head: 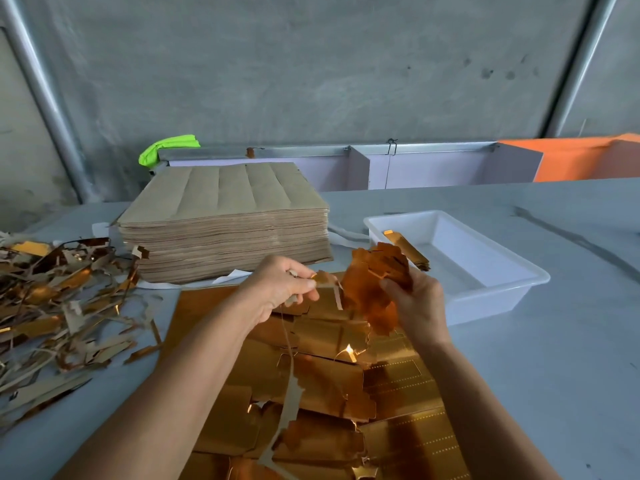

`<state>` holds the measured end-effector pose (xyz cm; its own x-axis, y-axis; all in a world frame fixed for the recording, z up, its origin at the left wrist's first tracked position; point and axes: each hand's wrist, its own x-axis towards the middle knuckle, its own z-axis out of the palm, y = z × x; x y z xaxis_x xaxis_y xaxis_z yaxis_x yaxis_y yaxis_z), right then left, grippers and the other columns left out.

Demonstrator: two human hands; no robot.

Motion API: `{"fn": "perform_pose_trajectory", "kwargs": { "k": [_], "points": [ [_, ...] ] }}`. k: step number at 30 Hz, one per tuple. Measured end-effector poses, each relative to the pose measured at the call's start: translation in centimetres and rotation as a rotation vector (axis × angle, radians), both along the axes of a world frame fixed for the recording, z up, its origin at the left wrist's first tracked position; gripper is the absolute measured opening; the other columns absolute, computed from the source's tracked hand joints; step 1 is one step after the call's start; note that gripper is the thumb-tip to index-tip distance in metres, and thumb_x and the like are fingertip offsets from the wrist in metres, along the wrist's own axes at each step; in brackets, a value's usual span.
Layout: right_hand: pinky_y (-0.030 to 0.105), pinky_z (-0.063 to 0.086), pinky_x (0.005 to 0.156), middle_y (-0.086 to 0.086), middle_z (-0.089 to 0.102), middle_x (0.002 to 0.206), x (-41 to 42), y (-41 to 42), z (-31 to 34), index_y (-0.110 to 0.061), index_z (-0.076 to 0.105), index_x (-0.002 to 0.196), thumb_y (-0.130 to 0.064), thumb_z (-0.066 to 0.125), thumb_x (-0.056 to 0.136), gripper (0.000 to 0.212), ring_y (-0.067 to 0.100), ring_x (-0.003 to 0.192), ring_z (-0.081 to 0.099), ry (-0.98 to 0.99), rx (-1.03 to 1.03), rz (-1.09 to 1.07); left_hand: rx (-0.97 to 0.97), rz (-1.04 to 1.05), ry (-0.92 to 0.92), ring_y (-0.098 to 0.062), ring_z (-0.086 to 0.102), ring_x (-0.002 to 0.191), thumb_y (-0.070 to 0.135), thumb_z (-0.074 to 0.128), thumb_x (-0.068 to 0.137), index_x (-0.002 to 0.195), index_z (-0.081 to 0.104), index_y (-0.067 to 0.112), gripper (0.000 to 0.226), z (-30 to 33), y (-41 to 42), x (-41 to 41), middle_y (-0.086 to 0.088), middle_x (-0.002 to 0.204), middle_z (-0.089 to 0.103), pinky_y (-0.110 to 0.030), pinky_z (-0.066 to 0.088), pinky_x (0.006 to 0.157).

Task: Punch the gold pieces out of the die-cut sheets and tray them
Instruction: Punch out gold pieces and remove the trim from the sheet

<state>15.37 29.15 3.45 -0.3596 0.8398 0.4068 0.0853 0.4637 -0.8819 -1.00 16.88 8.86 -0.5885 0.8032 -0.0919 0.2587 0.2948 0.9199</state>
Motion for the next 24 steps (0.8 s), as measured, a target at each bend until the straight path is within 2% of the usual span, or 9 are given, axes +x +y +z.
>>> {"fn": "perform_pose_trajectory", "kwargs": {
  "k": [2,4,9,11,12,15,17,20,24],
  "points": [
    [0.026,0.05,0.062,-0.003,0.065,0.072,0.9,0.8,0.0,-0.021,0.065,0.081,-0.002,0.064,0.086,0.019,0.012,0.066,0.061,0.202,-0.202,-0.041,0.05,0.142,-0.008,-0.009,0.054,0.054,-0.002,0.061,0.088,0.09,0.062,0.012,0.014,-0.4,0.0,-0.8,-0.008,0.075,0.07,-0.015,0.041,0.044],
    [0.032,0.053,0.064,-0.002,0.066,0.077,2.1,1.5,0.0,-0.021,0.063,0.081,-0.003,0.065,0.087,0.018,0.017,0.068,0.064,0.39,-0.391,-0.145,0.096,0.304,-0.041,-0.009,0.052,0.051,-0.003,0.058,0.089,0.087,0.061,0.009,0.012,-1.0,-0.3,-2.0,-0.01,0.076,0.068,-0.014,0.038,0.04],
    [0.025,0.053,0.059,-0.003,0.066,0.085,5.1,3.6,-0.5,-0.016,0.063,0.1,-0.005,0.067,0.086,0.018,0.007,0.067,0.064,0.617,-0.583,-0.396,0.049,0.655,-0.012,-0.014,0.054,0.049,-0.003,0.051,0.092,0.089,0.064,0.001,0.014,-3.9,-1.5,-6.3,-0.011,0.069,0.063,-0.014,0.036,0.033],
    [0.019,0.051,0.051,-0.004,0.066,0.088,5.7,3.9,-0.5,-0.019,0.063,0.102,-0.01,0.068,0.086,0.019,0.006,0.068,0.063,0.637,-0.592,-0.482,-0.089,0.722,0.143,-0.025,0.063,0.064,0.0,0.051,0.091,0.09,0.067,-0.001,0.016,-5.2,-2.1,-7.6,-0.013,0.076,0.068,-0.022,0.05,0.051],
    [0.019,0.051,0.054,-0.004,0.065,0.091,5.7,4.0,-0.5,-0.02,0.062,0.103,-0.012,0.067,0.087,0.019,0.007,0.07,0.063,0.634,-0.589,-0.486,-0.176,0.717,0.24,-0.027,0.063,0.069,0.001,0.051,0.089,0.087,0.068,-0.001,0.017,-5.7,-2.4,-7.9,-0.014,0.081,0.068,-0.028,0.051,0.059],
    [0.022,0.052,0.057,-0.003,0.065,0.092,5.3,3.7,-0.2,-0.02,0.059,0.104,-0.014,0.067,0.088,0.019,0.01,0.072,0.064,0.605,-0.565,-0.397,-0.388,0.571,0.505,-0.022,0.054,0.062,0.002,0.042,0.091,0.076,0.063,0.004,0.026,-6.6,-2.3,-7.5,-0.011,0.078,0.064,-0.029,0.042,0.055],
    [0.022,0.053,0.055,-0.005,0.064,0.088,4.8,3.4,0.1,-0.018,0.059,0.104,-0.012,0.067,0.088,0.019,0.01,0.073,0.064,0.604,-0.554,-0.338,-0.434,0.469,0.585,-0.021,0.058,0.072,0.001,0.04,0.092,0.09,0.064,0.006,0.024,-6.9,-1.8,-6.8,-0.011,0.09,0.066,-0.03,0.046,0.062],
    [0.031,0.052,0.068,-0.006,0.063,0.085,4.4,3.5,0.3,-0.02,0.06,0.098,-0.012,0.065,0.09,0.012,0.014,0.076,0.062,0.495,-0.464,-0.347,-0.423,0.354,0.658,-0.025,0.061,0.103,-0.005,0.043,0.091,0.129,0.052,0.01,0.041,-7.3,-0.9,-5.8,-0.011,0.121,0.061,-0.027,0.044,0.073],
    [0.041,0.051,0.08,-0.005,0.063,0.085,4.4,3.4,-0.3,-0.025,0.059,0.087,-0.013,0.062,0.091,0.014,0.024,0.087,0.062,0.4,-0.4,-0.347,-0.468,0.144,0.833,-0.023,0.054,0.117,-0.001,0.052,0.091,0.138,0.044,0.016,0.05,-8.0,0.4,-4.4,-0.008,0.131,0.055,-0.028,0.047,0.085]
  ]
}}
